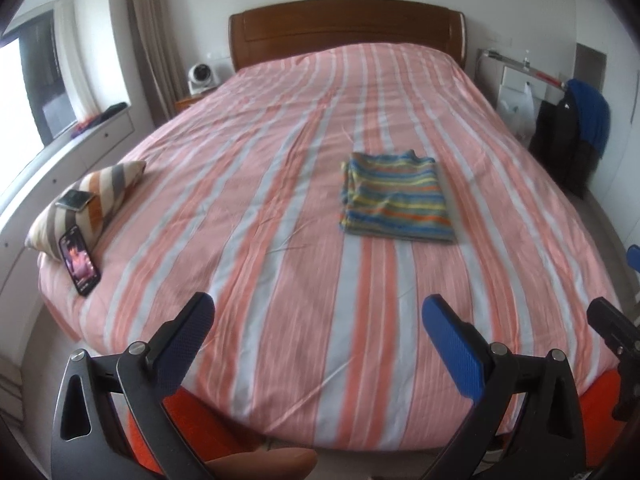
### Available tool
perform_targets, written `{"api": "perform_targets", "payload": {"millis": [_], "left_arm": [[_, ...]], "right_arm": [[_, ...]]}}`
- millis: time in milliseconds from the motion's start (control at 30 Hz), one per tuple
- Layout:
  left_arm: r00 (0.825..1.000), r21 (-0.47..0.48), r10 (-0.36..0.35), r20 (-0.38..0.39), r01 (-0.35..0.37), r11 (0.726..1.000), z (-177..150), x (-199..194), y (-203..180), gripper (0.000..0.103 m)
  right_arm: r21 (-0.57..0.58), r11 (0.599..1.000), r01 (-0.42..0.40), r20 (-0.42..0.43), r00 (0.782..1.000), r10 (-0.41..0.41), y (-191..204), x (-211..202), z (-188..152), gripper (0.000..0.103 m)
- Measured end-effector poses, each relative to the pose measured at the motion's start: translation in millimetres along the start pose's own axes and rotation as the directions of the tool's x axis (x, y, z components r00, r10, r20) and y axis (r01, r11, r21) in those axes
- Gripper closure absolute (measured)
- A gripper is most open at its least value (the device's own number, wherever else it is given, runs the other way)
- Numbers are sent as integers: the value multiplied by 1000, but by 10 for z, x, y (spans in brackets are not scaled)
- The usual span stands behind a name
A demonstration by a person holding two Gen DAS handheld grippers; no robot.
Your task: Fold small clothes
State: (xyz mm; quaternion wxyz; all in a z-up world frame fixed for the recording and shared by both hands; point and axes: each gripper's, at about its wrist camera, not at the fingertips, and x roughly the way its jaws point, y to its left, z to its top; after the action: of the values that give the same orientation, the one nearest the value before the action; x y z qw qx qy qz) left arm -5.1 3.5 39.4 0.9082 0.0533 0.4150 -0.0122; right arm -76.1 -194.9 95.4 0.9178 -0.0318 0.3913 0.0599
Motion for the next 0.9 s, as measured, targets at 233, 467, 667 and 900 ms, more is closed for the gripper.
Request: {"api": "perform_targets", "payload": {"millis": [233,467,667,900], "left_arm": [[1000,41,0,22,-1,999,11,-71,-73,0],[998,50,-10,57,7,999,58,-168,-113,0],[999,39,-22,50,20,999,117,-168,-115,0],[998,34,-10,66,7,999,174,-229,-105,0]], "right_arm": [[63,998,-22,-44,999,25,-56,17,-10,1],[59,998,9,-28,1000,-7,-47,-39,13,1],[34,999,0,-7,1000,1,-16,-82,75,1],[16,1000,14,2,1000,-14,7,-106,108,1]]}}
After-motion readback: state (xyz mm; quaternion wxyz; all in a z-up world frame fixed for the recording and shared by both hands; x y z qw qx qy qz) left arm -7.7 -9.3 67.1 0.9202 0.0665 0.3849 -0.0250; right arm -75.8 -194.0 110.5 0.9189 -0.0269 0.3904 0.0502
